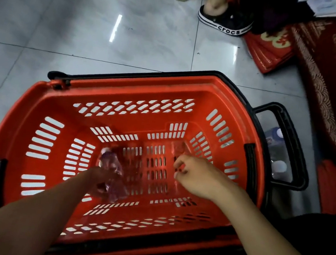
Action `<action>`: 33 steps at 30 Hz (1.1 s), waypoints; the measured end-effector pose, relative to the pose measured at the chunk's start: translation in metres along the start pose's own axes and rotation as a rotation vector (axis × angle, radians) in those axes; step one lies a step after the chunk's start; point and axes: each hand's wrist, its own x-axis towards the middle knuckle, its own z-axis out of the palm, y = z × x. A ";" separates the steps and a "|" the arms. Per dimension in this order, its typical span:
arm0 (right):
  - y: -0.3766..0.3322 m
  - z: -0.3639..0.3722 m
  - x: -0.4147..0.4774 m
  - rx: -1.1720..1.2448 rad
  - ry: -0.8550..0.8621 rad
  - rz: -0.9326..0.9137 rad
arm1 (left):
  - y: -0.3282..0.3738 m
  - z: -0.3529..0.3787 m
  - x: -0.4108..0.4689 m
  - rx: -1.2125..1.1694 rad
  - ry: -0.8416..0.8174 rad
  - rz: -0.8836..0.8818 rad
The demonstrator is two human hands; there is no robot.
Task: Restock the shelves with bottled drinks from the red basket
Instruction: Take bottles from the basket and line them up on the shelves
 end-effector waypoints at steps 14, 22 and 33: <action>-0.005 -0.041 -0.123 0.596 0.290 -0.094 | 0.138 0.065 -0.243 0.556 -0.637 0.712; 0.049 -0.063 -0.283 0.849 0.906 -0.034 | 0.146 0.199 -0.388 0.663 -0.993 0.891; 0.129 -0.014 -0.539 0.850 1.551 0.178 | 0.039 0.422 -0.565 0.919 -1.294 1.127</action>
